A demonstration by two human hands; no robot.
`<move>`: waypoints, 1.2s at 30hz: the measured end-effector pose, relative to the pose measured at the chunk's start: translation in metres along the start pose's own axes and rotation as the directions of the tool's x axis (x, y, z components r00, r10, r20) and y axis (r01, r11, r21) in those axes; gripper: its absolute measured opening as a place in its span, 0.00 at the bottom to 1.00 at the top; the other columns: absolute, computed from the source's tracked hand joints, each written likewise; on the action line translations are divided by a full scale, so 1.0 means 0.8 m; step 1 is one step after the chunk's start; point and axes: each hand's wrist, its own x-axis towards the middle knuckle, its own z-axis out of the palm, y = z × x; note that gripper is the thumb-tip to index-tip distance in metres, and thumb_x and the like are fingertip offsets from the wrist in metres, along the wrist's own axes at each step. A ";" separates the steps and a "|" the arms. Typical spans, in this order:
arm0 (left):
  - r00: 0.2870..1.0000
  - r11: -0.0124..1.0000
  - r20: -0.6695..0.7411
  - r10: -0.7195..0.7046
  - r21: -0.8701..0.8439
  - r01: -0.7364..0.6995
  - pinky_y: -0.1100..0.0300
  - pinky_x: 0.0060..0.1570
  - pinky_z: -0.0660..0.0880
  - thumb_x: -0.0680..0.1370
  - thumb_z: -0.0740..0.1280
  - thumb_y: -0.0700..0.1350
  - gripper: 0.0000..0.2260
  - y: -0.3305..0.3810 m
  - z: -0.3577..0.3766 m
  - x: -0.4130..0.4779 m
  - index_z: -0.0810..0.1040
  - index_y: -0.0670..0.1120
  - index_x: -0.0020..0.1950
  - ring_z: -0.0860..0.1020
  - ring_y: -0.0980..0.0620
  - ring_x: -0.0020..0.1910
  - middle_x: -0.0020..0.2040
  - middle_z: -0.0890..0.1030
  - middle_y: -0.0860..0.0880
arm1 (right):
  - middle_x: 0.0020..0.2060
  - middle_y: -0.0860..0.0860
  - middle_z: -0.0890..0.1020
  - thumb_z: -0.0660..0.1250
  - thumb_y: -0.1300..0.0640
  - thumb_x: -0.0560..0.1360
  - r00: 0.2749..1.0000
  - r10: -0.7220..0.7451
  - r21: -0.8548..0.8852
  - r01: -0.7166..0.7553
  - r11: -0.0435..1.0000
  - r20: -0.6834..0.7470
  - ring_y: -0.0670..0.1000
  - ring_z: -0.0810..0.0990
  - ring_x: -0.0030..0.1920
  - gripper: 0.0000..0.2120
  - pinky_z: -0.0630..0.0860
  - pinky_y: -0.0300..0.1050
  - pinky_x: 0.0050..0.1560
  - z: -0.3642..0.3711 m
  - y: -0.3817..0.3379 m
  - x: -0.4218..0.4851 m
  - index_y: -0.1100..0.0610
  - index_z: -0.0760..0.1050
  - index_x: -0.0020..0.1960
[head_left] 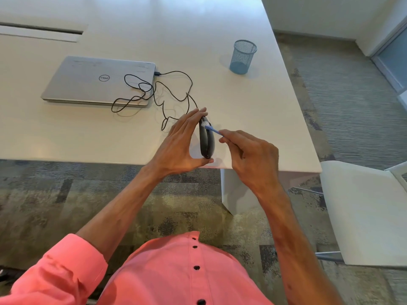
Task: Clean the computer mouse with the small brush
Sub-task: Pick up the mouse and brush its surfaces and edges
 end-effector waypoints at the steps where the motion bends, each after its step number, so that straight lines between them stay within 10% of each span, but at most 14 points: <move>1: 1.000 1.000 -0.003 -0.006 0.007 0.006 0.43 0.90 0.60 0.71 0.87 0.62 0.59 0.000 -0.001 0.000 0.58 0.45 0.92 0.57 0.52 0.92 0.92 0.60 0.52 | 0.47 0.40 0.90 0.71 0.56 0.85 1.000 -0.012 -0.004 0.012 1.000 0.014 0.45 0.82 0.33 0.10 0.75 0.41 0.31 -0.004 -0.001 0.001 0.47 0.88 0.62; 9: 0.997 0.999 -0.066 -0.045 -0.022 0.043 0.42 0.88 0.63 0.71 0.88 0.62 0.58 -0.016 -0.016 0.003 0.59 0.47 0.91 0.61 0.51 0.91 0.92 0.61 0.54 | 0.40 0.38 0.89 0.70 0.52 0.80 0.979 -0.079 -0.030 0.087 0.996 0.189 0.42 0.82 0.33 0.09 0.79 0.43 0.33 -0.023 -0.012 -0.009 0.44 0.90 0.51; 15: 0.996 0.999 -0.081 -0.042 0.013 0.044 0.40 0.86 0.65 0.71 0.86 0.65 0.58 -0.023 -0.021 0.004 0.60 0.46 0.91 0.62 0.49 0.91 0.91 0.62 0.53 | 0.36 0.31 0.85 0.72 0.53 0.83 0.981 0.190 0.130 -0.184 0.974 -0.030 0.36 0.72 0.25 0.07 0.78 0.44 0.33 -0.020 -0.021 -0.013 0.46 0.89 0.55; 20: 0.994 0.998 -0.106 -0.041 0.037 0.045 0.40 0.87 0.64 0.71 0.85 0.67 0.59 -0.024 -0.015 0.007 0.60 0.44 0.91 0.62 0.48 0.90 0.91 0.63 0.51 | 0.42 0.38 0.90 0.70 0.50 0.84 0.915 0.381 0.209 -0.402 0.892 0.133 0.41 0.83 0.29 0.09 0.86 0.51 0.40 0.001 -0.035 -0.018 0.48 0.90 0.56; 36: 0.992 0.999 -0.117 -0.044 0.020 0.046 0.38 0.87 0.64 0.72 0.79 0.63 0.53 -0.025 -0.016 0.004 0.61 0.42 0.90 0.62 0.46 0.90 0.90 0.64 0.48 | 0.41 0.39 0.90 0.70 0.50 0.83 0.939 0.320 0.278 -0.344 0.897 0.126 0.37 0.74 0.24 0.10 0.71 0.38 0.31 0.022 -0.067 -0.039 0.43 0.89 0.59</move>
